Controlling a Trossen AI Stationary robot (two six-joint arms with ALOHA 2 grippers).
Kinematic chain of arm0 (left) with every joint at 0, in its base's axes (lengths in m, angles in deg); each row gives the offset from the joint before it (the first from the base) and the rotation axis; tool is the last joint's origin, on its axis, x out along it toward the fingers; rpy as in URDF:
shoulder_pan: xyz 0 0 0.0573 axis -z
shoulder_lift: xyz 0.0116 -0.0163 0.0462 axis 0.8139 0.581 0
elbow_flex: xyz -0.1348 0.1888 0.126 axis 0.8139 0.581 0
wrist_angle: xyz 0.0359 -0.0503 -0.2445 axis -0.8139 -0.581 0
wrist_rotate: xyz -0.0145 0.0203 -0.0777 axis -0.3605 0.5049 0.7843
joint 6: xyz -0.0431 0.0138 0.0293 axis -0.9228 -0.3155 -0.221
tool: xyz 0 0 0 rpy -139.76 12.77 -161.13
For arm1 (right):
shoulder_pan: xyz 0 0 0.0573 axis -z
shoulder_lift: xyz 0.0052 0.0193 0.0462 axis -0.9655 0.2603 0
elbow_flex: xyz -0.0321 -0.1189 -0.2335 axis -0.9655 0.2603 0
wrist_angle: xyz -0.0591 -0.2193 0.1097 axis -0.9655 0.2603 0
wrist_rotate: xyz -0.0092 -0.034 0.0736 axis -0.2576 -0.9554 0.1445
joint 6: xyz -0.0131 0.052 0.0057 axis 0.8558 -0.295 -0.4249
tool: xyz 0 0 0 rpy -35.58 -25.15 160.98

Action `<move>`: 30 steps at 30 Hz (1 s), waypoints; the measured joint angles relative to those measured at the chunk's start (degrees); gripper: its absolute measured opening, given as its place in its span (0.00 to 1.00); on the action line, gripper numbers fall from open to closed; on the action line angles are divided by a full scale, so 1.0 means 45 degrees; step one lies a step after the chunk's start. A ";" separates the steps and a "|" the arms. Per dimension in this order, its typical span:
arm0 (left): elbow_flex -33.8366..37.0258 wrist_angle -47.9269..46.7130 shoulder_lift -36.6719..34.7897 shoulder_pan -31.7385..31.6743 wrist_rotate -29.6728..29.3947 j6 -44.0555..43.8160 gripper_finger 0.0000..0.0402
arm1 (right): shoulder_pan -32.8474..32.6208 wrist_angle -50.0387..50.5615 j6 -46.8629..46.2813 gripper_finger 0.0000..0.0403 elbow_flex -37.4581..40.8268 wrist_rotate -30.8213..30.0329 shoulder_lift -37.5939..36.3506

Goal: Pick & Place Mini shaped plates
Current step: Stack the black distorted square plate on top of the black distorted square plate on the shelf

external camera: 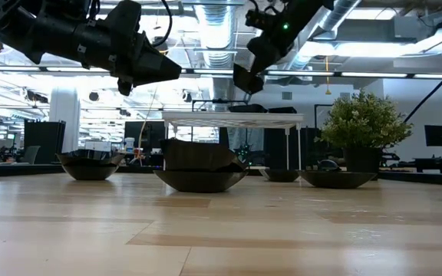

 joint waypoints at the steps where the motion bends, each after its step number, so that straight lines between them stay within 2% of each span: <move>1: 0.0000 0.0003 0.0003 0.0000 0.0002 0.0000 0.22 | 0.0063 -0.0062 0.0005 0.00 0.0000 0.0188 0.0074; 4: 0.0000 0.0010 0.0005 0.0000 0.0000 -0.0005 0.22 | 0.0460 -0.0241 0.0233 0.00 0.0020 0.0959 0.0269; 11: 0.0000 0.0041 0.0005 0.0068 -0.0002 -0.0097 0.22 | 0.1213 -0.0161 0.0182 0.00 0.0023 0.0951 0.0780; 21: 0.0092 0.0068 0.0010 0.0073 0.0000 -0.0097 0.22 | 0.1067 -0.0223 0.0338 0.00 0.0015 0.0834 0.1358; 25: 0.0092 0.0078 0.0010 0.0073 -0.0003 -0.0097 0.22 | 0.0893 -0.0269 0.0337 0.04 0.0015 0.0668 0.1178; 30: 0.0092 0.0083 0.0010 0.0073 0.0000 -0.0097 0.22 | 0.0707 -0.0023 0.0690 0.14 0.0015 0.0139 0.1132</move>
